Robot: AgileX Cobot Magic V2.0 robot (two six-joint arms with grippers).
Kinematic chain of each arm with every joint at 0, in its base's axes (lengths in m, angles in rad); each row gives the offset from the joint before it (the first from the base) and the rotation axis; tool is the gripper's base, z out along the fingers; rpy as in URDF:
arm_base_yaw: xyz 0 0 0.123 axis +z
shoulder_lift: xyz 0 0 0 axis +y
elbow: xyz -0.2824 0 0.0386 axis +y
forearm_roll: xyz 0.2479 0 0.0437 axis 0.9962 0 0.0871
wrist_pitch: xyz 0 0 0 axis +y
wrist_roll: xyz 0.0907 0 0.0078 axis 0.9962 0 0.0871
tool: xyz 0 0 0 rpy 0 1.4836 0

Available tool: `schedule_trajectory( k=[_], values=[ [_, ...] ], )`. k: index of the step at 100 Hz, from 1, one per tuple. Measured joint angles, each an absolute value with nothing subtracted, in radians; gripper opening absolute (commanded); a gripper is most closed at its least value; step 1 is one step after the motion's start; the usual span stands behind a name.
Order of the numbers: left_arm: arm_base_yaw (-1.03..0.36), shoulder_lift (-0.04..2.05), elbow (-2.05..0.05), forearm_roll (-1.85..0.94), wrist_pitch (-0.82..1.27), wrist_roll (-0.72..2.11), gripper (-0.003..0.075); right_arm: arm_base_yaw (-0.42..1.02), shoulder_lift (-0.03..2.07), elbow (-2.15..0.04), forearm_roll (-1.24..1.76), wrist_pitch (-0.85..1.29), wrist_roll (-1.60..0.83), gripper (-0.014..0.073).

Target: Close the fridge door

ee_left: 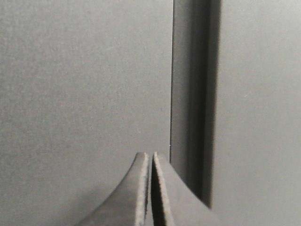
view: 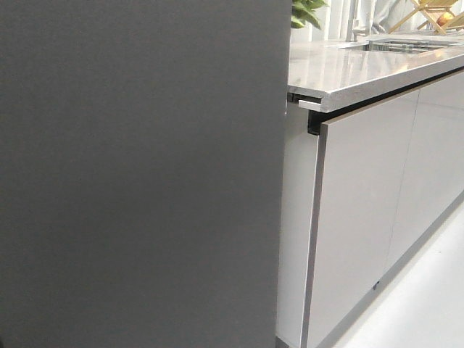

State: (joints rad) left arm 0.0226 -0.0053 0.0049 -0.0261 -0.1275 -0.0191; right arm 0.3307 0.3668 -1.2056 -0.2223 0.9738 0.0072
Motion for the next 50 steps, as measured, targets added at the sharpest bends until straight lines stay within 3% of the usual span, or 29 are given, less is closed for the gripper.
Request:
schedule_trajectory(
  k=[50],
  values=[
    [0.023,-0.005,0.005,-0.026,-0.128,-0.019,-0.002,0.331,0.323,-1.068,-0.185,0.982,0.011,-0.0044]
  ],
)
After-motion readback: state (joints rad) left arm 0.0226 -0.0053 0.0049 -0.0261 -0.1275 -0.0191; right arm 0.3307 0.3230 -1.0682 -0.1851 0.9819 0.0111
